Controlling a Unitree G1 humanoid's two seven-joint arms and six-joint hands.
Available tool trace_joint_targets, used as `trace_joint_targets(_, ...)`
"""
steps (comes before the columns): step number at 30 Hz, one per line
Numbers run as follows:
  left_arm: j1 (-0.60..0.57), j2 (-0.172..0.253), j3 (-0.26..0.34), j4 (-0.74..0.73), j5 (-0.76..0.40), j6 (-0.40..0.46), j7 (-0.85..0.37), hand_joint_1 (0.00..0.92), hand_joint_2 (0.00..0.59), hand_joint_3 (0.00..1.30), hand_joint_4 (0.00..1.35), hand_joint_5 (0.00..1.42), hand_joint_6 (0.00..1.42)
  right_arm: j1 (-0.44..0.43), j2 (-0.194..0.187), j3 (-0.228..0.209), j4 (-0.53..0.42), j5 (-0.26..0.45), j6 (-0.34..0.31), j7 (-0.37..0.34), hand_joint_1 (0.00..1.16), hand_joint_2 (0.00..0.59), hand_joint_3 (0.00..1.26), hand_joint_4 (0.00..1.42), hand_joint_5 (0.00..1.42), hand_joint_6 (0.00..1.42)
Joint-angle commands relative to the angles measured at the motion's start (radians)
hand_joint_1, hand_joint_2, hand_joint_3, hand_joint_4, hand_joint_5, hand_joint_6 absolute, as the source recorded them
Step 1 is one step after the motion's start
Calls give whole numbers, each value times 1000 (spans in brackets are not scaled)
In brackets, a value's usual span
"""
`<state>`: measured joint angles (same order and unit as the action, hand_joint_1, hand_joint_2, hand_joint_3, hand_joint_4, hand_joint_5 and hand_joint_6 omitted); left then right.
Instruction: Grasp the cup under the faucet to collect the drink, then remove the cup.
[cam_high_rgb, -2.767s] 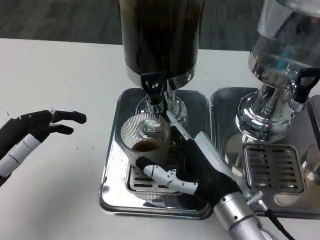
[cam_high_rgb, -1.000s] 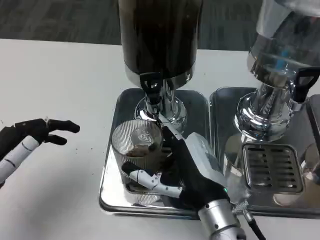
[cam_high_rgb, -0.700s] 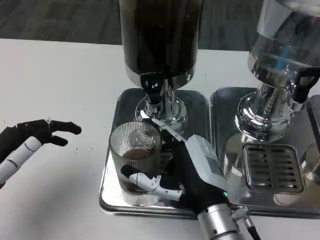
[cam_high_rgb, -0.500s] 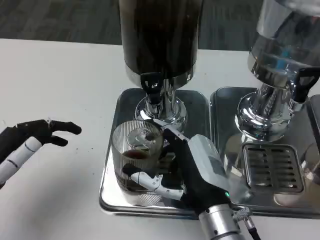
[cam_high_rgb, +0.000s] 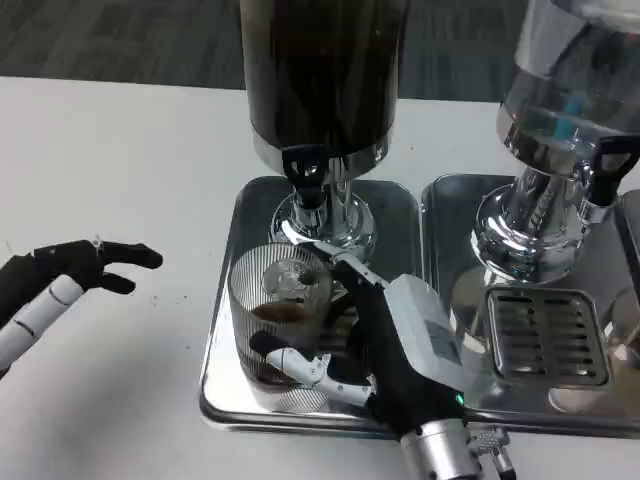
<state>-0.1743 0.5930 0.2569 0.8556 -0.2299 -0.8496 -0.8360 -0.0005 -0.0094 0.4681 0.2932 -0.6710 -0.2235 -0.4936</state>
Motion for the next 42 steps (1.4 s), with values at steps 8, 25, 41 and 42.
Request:
trace_joint_targets(8,-3,10,-13,-8,12,-3,5,0,195,447,323,205,377,44,-11,-44,-71,8,-25,-36,599,224,386,478,709,1051)
trace_joint_targets(25,-34,-9,-61,6,24,-24,-2,0,183,435,318,205,377,88,-17,-98,-138,4,-18,-44,617,233,445,523,766,1082)
trace_joint_targets(41,-44,-11,-107,5,65,-92,15,0,183,357,213,168,357,135,-36,-131,-218,-1,9,-34,667,237,462,550,791,1100)
trace_joint_targets(42,-43,-10,-109,5,69,-98,19,0,182,355,211,166,356,137,-37,-132,-221,0,10,-33,668,236,462,550,791,1100)
